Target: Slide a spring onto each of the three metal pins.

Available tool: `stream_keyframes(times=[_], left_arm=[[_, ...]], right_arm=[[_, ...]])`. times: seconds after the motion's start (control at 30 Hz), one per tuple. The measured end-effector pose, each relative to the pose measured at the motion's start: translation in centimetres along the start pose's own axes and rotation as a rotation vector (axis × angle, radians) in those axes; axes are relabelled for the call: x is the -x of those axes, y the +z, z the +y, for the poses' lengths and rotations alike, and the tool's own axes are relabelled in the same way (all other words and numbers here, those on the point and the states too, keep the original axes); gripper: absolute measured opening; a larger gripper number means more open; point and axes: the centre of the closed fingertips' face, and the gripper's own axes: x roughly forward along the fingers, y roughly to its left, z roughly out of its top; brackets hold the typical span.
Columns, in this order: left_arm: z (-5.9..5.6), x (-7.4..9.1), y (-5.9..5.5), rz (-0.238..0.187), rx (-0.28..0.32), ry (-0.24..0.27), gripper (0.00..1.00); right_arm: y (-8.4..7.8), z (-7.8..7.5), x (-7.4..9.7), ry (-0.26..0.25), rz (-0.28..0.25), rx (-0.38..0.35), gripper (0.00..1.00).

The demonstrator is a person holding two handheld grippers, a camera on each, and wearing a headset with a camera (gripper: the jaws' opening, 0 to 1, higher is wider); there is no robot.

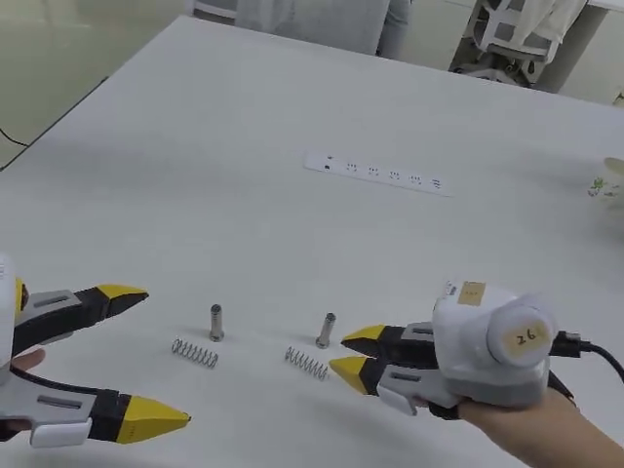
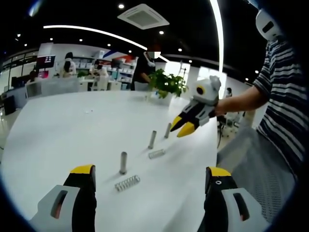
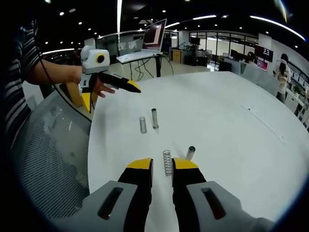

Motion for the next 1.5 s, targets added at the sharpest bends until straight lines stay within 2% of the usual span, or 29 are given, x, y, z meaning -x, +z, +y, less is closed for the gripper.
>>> stream_keyframes(times=[0.43,0.9,1.0,1.23,1.5], left_arm=[[0.1,0.0,-0.2,0.007,-0.003,0.000,0.90],[0.2,0.1,-0.8,0.021,0.009,0.011,0.89],[0.2,0.2,-0.9,0.025,0.008,0.014,0.89],[0.1,0.2,-1.0,0.027,0.009,0.012,0.88],[0.0,0.3,-1.0,0.027,0.012,0.012,0.88]], right_arm=[[-1.6,-0.1,-2.8,0.014,0.083,0.033,0.12],[-2.9,-0.6,-4.7,0.014,0.143,0.061,0.11],[-3.5,-0.8,-5.1,0.008,0.177,0.111,0.11],[-4.0,-0.8,-5.8,0.014,0.201,0.128,0.10],[-5.0,-1.0,-5.6,0.019,0.231,0.132,0.08]])
